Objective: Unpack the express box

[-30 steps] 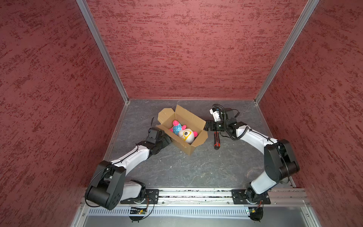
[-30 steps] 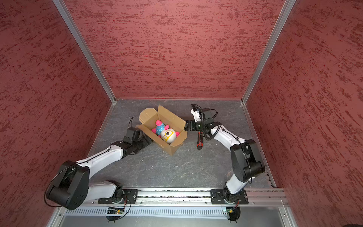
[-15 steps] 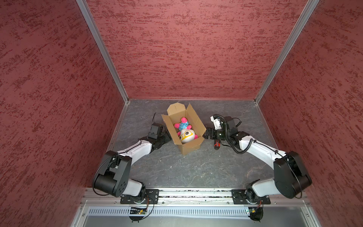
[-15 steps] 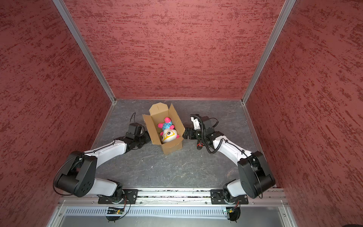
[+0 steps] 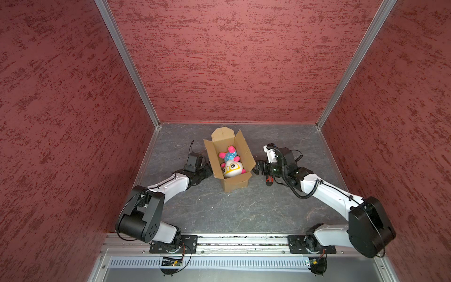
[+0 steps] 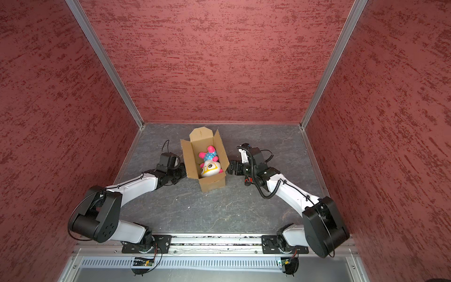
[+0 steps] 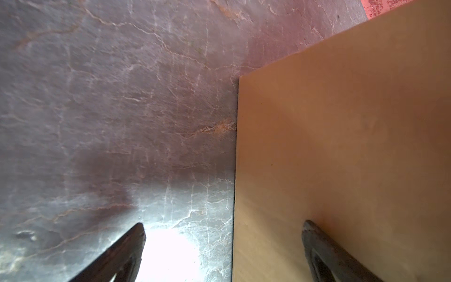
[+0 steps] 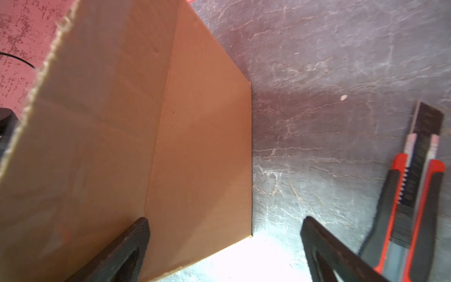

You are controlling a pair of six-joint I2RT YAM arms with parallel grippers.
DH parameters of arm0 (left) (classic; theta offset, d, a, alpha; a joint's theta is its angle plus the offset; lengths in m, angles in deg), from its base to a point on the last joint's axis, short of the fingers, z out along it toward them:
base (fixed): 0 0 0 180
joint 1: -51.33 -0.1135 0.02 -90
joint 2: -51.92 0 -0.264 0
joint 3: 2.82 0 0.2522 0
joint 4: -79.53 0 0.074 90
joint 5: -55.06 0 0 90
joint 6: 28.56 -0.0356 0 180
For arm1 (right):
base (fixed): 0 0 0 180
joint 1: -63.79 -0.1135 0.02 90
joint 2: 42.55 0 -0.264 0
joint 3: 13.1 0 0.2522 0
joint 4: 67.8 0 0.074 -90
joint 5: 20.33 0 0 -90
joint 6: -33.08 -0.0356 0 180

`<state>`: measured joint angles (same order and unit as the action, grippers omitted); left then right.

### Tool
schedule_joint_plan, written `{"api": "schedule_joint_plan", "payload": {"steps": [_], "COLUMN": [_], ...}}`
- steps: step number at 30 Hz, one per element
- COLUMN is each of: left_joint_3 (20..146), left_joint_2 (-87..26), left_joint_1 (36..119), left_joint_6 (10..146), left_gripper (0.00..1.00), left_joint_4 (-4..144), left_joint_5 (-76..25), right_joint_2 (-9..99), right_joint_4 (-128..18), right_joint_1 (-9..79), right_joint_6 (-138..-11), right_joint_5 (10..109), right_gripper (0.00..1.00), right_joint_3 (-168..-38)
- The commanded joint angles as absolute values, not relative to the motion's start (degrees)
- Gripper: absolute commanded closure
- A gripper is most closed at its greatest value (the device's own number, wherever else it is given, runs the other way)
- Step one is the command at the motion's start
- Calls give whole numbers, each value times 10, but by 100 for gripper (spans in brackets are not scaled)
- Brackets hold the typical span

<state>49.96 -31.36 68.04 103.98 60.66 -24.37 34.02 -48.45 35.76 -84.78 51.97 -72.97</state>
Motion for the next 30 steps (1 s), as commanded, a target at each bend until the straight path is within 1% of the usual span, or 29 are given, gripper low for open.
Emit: {"api": "schedule_joint_plan", "payload": {"steps": [1, 17, 25, 30], "left_joint_3": [503, 520, 557, 575], "left_joint_2": [-301, -247, -199, -175], "left_joint_1": [670, 590, 564, 561], "left_joint_6": [1027, 1008, 996, 997], "left_gripper": [0, 0, 0, 0], "left_joint_4": [606, 539, 497, 492], "left_joint_5": [-231, -196, -190, -188], "right_joint_2": [322, 286, 242, 232], "right_joint_4": [-466, -363, -284, -218], "right_joint_1": [354, 355, 363, 370], "right_joint_6": [-849, -844, -856, -861], "right_joint_5": [550, 643, 742, 804], "right_gripper": [1, 1, 1, 1], "right_joint_3": [-733, -746, -783, -853]}}
